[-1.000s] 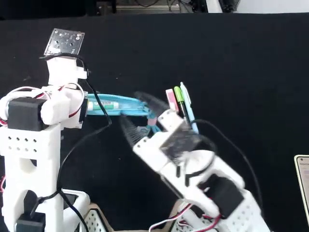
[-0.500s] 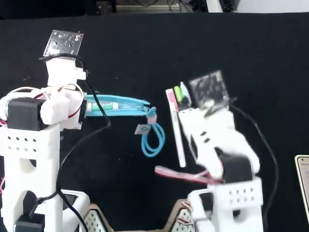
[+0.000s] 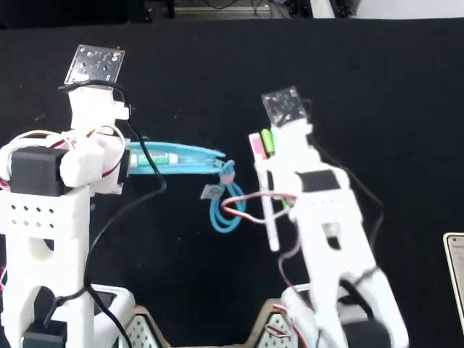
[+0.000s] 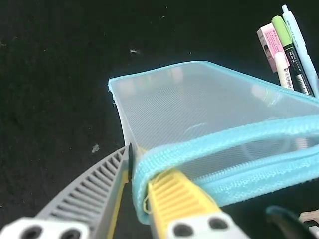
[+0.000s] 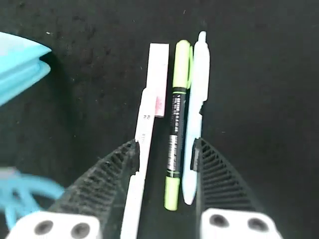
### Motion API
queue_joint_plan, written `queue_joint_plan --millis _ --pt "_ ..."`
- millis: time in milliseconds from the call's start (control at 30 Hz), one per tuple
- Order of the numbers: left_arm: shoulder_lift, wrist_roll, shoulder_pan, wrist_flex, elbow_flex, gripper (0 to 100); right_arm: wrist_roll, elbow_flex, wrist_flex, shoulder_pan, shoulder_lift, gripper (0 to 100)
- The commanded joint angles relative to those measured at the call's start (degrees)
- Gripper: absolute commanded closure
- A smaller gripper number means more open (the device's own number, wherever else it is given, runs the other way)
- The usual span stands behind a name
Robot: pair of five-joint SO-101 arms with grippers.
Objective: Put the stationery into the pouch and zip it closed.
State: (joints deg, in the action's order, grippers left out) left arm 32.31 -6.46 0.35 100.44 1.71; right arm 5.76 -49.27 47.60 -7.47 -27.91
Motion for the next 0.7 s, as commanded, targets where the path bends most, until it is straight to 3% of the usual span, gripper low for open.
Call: queue_joint_plan --millis 0,367,667 --pt "-0.09 0.00 -0.22 0.35 0.48 97 -1.93 4.35 -3.69 -0.79 6.99 82.8" --pt "-0.09 0.00 -0.22 0.35 0.48 97 -1.93 17.80 -3.60 -1.41 25.27 82.8" --pt "-0.09 0.00 -0.22 0.35 0.40 97 -1.49 21.67 -3.60 -2.29 31.52 83.1"
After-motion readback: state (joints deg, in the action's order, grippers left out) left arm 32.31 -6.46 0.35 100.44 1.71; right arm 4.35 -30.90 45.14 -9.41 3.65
